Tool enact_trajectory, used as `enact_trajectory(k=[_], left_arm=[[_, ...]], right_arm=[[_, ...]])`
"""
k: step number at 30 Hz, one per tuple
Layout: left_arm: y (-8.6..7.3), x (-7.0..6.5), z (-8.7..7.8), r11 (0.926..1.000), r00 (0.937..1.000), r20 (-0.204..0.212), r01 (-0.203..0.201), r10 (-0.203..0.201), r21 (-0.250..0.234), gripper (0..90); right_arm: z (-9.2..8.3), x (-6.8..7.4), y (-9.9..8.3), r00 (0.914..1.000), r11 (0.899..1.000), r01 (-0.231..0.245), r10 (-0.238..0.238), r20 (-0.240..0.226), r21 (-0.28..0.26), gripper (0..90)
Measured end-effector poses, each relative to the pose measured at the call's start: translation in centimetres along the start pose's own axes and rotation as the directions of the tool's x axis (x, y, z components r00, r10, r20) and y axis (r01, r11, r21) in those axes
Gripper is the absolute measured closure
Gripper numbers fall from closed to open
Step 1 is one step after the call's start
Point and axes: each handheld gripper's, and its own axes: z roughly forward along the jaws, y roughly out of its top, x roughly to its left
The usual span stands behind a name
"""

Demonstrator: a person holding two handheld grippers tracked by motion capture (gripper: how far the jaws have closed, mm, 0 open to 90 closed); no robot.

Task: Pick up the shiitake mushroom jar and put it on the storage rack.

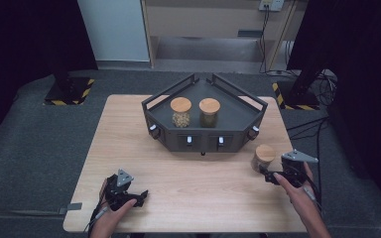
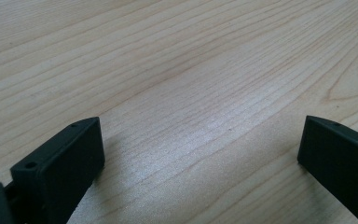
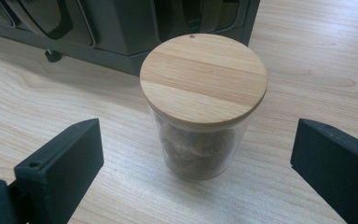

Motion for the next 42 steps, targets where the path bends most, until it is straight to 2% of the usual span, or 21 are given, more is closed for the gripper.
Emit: enact_trajectory(k=[8,17,25,42], left_arm=[[0.0,0.0,0.0,1.0,1.0,-0.001,0.001,-0.001,0.0,0.0],[0.0,-0.1,0.0,1.0,1.0,-0.003,0.003,-0.003,0.0,0.0],[0.0,-0.1,0.0,1.0,1.0,-0.004,0.004,-0.004,0.0,0.0],[0.0,-0.1,0.0,1.0,1.0,-0.005,0.005,-0.005,0.0,0.0]], right_arm=[[0.6,-0.5,-0.3,1.0,1.0,-0.009,0.009,0.001,-0.008,2.5],[1.2,-0.8,-0.8,0.9998,0.999,-0.014,0.014,-0.012,-0.041,2.6],[2.3,-0.8,-0.8,0.9998,0.999,-0.016,0.016,-0.012,-0.043,2.7],[4.5,0.4,-0.7,0.9992,0.998,-0.031,0.033,0.025,-0.048,9.4]])
